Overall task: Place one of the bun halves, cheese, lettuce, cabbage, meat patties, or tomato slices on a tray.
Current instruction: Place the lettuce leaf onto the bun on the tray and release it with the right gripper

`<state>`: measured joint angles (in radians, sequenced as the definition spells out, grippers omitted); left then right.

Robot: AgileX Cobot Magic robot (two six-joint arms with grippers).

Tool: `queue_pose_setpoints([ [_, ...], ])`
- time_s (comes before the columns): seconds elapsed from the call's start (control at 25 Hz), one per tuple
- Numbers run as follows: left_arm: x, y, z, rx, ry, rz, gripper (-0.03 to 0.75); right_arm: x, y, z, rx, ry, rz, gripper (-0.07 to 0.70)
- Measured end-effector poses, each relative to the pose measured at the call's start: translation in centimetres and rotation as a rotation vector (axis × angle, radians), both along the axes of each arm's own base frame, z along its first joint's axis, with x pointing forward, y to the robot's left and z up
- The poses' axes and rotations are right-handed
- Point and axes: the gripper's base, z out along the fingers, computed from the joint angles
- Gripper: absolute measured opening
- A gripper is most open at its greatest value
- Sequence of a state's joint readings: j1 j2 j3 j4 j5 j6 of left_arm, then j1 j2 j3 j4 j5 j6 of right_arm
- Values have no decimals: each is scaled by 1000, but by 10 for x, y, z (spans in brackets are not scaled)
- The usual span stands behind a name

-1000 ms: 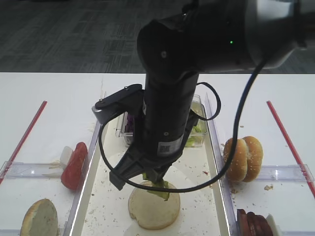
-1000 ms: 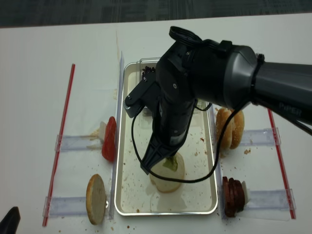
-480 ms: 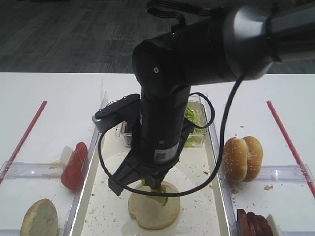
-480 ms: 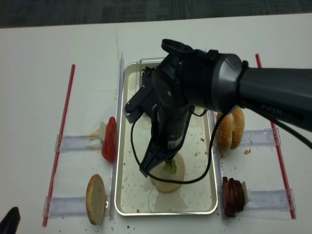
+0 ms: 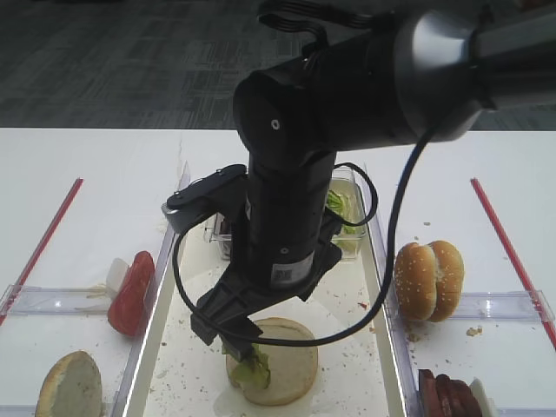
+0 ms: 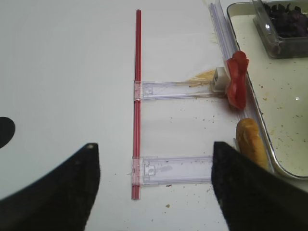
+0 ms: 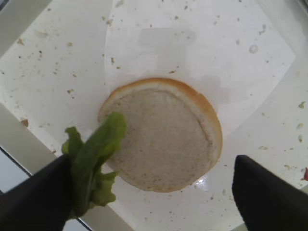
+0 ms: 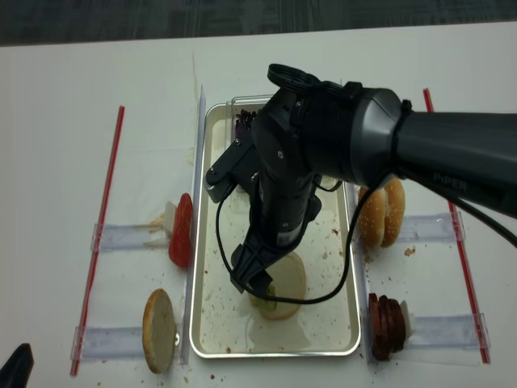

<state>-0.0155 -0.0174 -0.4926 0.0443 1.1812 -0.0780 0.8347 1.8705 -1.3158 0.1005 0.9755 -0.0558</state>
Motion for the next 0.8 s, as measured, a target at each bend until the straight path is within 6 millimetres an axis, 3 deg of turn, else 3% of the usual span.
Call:
queue_pose_setpoints([
  [0.32, 0, 0, 0, 0, 0, 0, 488, 2, -2, 0, -22, -24, 16, 617],
  [0.8, 0, 0, 0, 0, 0, 0, 488, 2, -2, 0, -24, -27, 18, 613],
])
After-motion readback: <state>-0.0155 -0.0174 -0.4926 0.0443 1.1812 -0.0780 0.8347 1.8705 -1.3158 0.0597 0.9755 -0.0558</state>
